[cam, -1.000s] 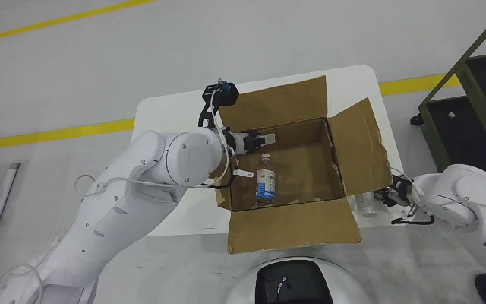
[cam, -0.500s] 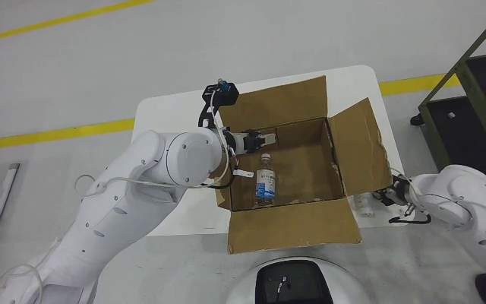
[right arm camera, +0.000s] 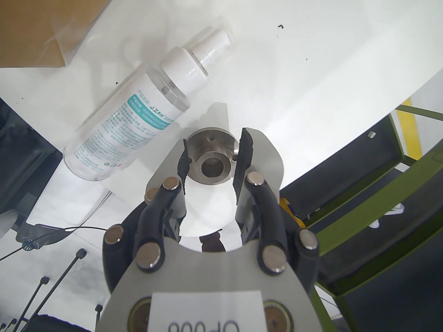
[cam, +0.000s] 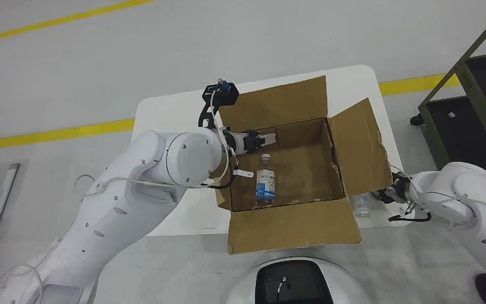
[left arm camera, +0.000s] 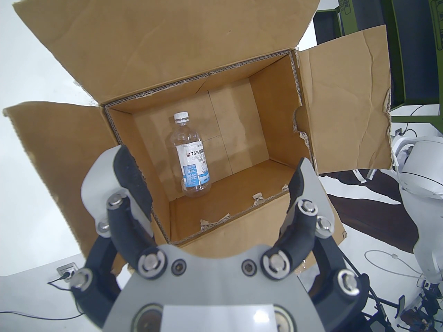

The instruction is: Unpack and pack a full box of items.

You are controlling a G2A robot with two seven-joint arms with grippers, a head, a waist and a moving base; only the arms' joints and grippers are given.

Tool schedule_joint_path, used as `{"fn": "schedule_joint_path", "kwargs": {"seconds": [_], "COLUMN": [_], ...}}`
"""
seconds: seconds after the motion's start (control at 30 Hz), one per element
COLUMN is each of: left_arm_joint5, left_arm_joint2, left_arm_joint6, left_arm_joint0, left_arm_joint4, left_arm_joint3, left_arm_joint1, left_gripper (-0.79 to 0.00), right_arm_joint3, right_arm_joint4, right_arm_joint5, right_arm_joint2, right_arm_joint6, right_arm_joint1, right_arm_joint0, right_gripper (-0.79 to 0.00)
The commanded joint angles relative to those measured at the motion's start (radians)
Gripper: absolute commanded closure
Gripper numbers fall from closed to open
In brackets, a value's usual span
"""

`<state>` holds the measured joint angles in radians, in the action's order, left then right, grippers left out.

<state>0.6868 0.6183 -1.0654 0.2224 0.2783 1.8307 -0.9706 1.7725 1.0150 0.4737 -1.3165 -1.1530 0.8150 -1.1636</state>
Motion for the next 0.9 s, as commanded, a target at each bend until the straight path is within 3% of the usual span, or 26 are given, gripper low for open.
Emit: {"fn": "schedule_joint_path", "kwargs": {"seconds": [0.0, 0.5, 0.63, 0.73, 0.77, 0.87], "left_arm_joint5": [0.0, 0.0, 0.0, 0.0, 0.0, 0.0], "left_arm_joint2": [0.0, 0.0, 0.0, 0.0, 0.0, 0.0], "left_arm_joint6": [0.0, 0.0, 0.0, 0.0, 0.0, 0.0], "left_arm_joint0": [0.0, 0.0, 0.0, 0.0, 0.0, 0.0], "left_arm_joint4": [0.0, 0.0, 0.0, 0.0, 0.0, 0.0], "left_arm_joint3": [0.0, 0.0, 0.0, 0.0, 0.0, 0.0], "left_arm_joint1": [0.0, 0.0, 0.0, 0.0, 0.0, 0.0], "left_gripper": [-0.785, -0.785, -0.785, -0.785, -0.785, -0.785], "right_arm_joint3": [-0.002, -0.031, -0.029, -0.034, -0.034, -0.029], "right_arm_joint4": [-0.001, 0.014, 0.015, 0.018, 0.019, 0.011], "right_arm_joint5": [0.003, 0.004, -0.003, -0.002, -0.003, -0.013], "right_arm_joint2": [-0.005, 0.021, 0.022, 0.026, 0.026, 0.016], "right_arm_joint6": [0.001, 0.011, 0.004, 0.006, 0.006, 0.006], "right_arm_joint1": [-0.001, 0.002, 0.002, 0.002, 0.002, 0.002], "right_arm_joint0": [-0.001, 0.003, 0.002, 0.005, 0.006, 0.008], "right_gripper": [-0.336, -0.314, -0.225, -0.086, 0.0, 0.0]}}
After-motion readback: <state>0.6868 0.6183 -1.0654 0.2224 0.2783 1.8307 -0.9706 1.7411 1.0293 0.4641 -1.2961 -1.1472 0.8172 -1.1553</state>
